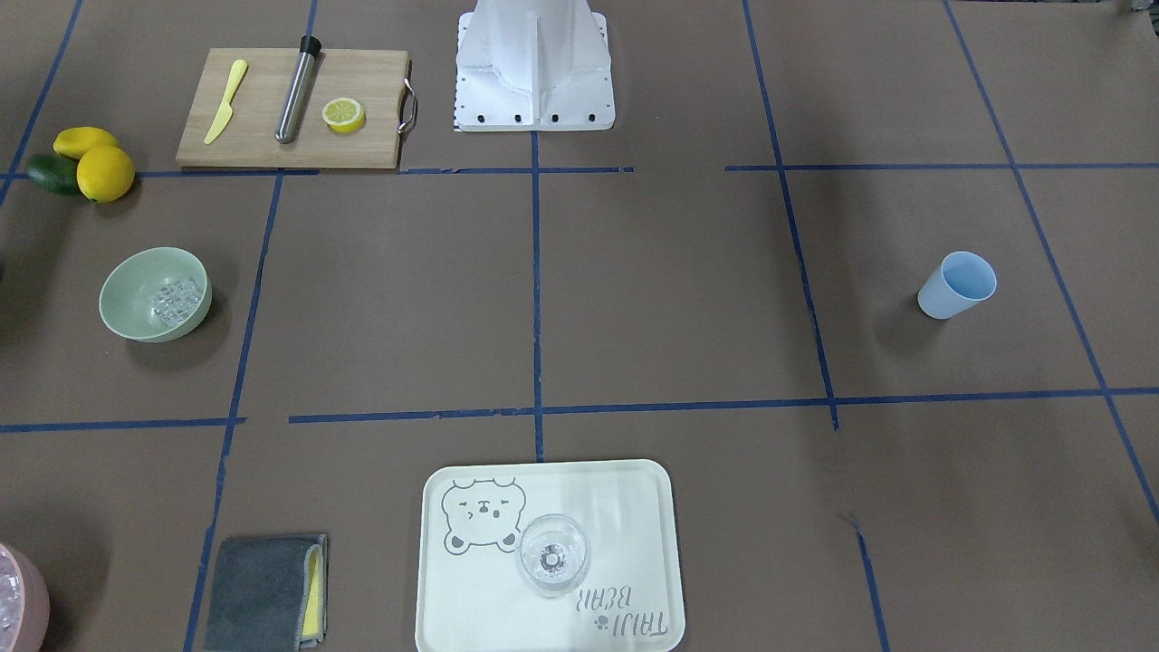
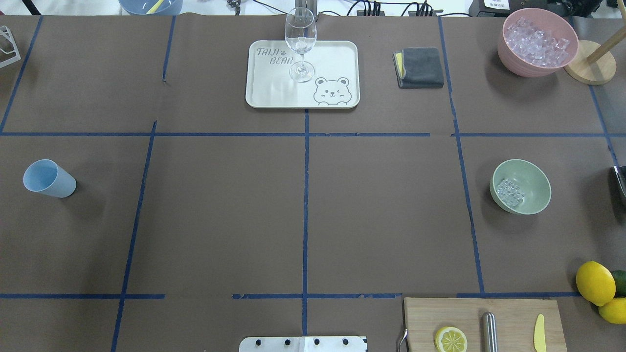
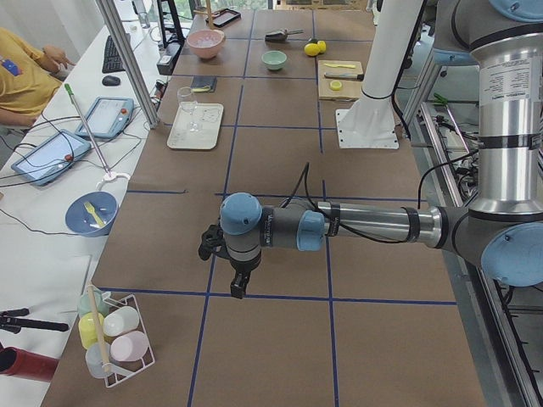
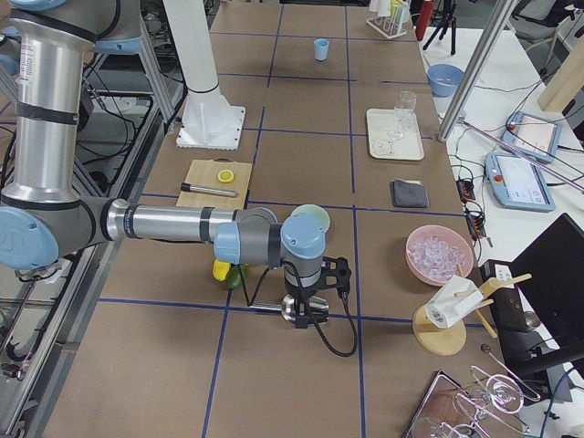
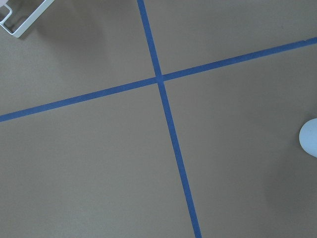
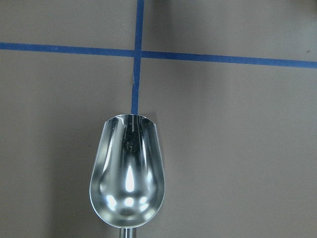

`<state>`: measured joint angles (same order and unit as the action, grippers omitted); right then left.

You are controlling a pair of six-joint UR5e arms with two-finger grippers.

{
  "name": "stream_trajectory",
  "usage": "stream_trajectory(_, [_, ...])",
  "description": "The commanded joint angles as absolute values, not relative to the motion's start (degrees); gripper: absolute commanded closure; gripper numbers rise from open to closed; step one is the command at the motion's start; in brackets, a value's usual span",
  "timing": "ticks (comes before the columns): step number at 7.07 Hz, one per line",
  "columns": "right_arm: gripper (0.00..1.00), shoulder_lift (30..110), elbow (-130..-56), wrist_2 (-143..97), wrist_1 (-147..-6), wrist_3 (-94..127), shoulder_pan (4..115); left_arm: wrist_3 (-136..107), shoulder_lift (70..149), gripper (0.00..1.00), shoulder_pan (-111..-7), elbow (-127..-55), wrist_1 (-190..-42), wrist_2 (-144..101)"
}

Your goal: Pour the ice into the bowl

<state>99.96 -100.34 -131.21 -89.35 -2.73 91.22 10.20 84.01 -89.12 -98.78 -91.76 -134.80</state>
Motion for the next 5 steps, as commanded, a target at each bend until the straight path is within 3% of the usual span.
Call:
stream_trajectory(1, [0.00, 99.9, -100.5, -131.2, -88.8, -2.7, 90.9, 10.2, 84.0, 0.00, -89.1, -98.8, -91.8, -134.7])
stream_trajectory(5, [0.00, 100.0, -100.3, -131.0, -88.9, -2.6, 90.7, 10.3, 84.0, 0.00, -88.9, -98.4, -94.7, -134.7])
